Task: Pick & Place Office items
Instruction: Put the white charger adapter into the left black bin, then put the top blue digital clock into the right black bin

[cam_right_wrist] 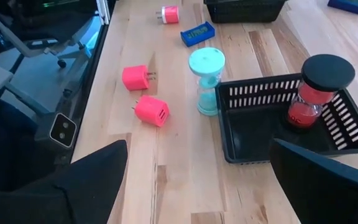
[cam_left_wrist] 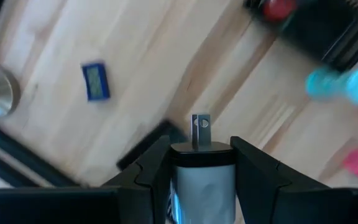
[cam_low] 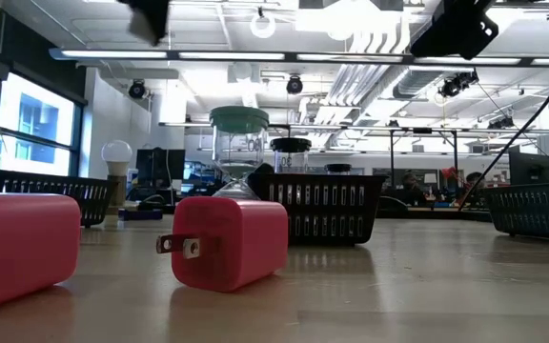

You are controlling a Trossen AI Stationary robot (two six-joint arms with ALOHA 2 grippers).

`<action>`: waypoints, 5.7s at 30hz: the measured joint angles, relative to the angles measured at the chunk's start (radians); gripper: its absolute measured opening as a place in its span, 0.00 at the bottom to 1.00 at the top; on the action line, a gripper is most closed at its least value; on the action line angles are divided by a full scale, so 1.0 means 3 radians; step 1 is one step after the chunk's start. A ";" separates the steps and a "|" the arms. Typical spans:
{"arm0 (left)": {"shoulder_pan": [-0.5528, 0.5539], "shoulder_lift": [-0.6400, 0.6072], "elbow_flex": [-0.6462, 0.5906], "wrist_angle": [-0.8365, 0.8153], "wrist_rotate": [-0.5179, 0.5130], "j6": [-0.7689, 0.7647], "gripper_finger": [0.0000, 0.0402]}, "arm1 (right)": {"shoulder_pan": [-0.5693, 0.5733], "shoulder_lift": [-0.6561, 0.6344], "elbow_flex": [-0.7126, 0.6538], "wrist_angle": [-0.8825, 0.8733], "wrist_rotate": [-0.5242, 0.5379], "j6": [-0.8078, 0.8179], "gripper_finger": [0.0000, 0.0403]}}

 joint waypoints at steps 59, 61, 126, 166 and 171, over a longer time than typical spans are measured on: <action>0.0356 -0.1266 -0.3436 0.1949 0.0520 -0.1176 0.38 | 0.0001 0.0000 0.0000 0.0169 -0.0076 0.0011 0.94; 0.0356 -0.1266 -0.3436 0.1949 0.0520 -0.1178 0.38 | 0.0001 0.0000 0.0000 0.0169 -0.0076 0.0011 0.94; 0.1705 -0.1122 -0.2530 0.2070 -0.0082 0.0828 0.61 | 0.0116 0.0000 0.0000 0.0138 -0.0148 -0.0021 0.94; 0.2603 -0.0298 -0.2536 0.2390 0.1015 0.1866 0.81 | 0.0116 0.0000 0.0000 0.0065 -0.0121 -0.0207 0.94; 0.2597 -0.0074 -0.2536 0.2390 0.1015 0.1944 0.81 | 0.0116 0.0000 0.0000 0.0065 -0.0121 -0.0207 0.94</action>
